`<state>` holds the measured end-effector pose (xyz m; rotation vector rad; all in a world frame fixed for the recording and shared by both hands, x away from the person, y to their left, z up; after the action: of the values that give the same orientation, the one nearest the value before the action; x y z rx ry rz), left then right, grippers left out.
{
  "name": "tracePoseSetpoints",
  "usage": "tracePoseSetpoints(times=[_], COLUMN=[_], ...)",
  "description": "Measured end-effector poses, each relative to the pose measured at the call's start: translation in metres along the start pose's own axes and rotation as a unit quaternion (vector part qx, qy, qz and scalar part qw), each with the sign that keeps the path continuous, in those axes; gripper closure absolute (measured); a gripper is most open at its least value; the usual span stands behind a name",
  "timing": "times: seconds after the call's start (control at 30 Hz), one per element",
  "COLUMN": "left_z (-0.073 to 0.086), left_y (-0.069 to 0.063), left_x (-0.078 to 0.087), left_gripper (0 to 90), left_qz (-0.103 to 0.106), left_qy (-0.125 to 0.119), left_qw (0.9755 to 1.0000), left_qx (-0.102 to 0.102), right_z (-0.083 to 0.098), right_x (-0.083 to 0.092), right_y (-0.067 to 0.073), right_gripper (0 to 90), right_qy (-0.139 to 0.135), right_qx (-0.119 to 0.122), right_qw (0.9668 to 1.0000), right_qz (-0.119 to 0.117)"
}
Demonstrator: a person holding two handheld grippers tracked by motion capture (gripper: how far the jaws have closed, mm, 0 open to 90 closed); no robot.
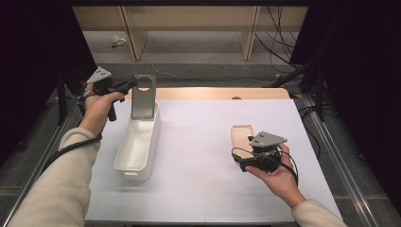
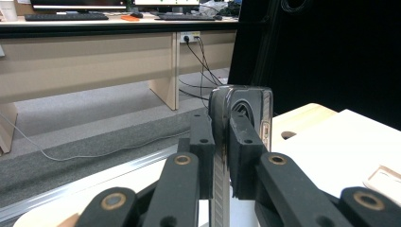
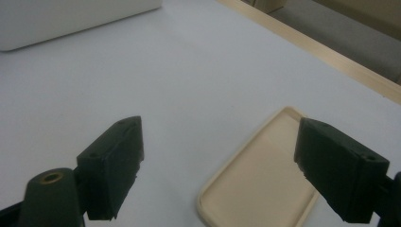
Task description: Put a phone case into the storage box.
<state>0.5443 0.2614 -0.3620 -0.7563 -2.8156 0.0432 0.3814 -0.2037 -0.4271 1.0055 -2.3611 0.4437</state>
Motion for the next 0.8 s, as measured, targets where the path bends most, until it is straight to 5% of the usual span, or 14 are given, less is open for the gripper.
tracePoseSetpoints(times=[0.8], left_z=[0.006], left_y=[0.005], left_x=[-0.011], left_gripper=[81.6], left_qz=[-0.007], left_qy=[0.01], left_qw=[0.9999], left_qx=[0.004], right_z=[0.003], right_x=[0.007], right_y=[-0.001], right_gripper=[17.7], right_qy=[-0.005], right_qx=[-0.006], right_qw=[1.0], right_qz=[0.002])
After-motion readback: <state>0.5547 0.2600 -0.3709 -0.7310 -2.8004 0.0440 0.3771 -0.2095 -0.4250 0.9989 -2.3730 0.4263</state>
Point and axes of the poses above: each handheld gripper's, and its own axes: x roughly backward along the jaws, z roughly out of its underside, y roughly to its left, the point moved 2 cm from there along -x, roughly forward along the jaws, and after that the axes turned 4 degrees about -z, right-handed, at the moved point
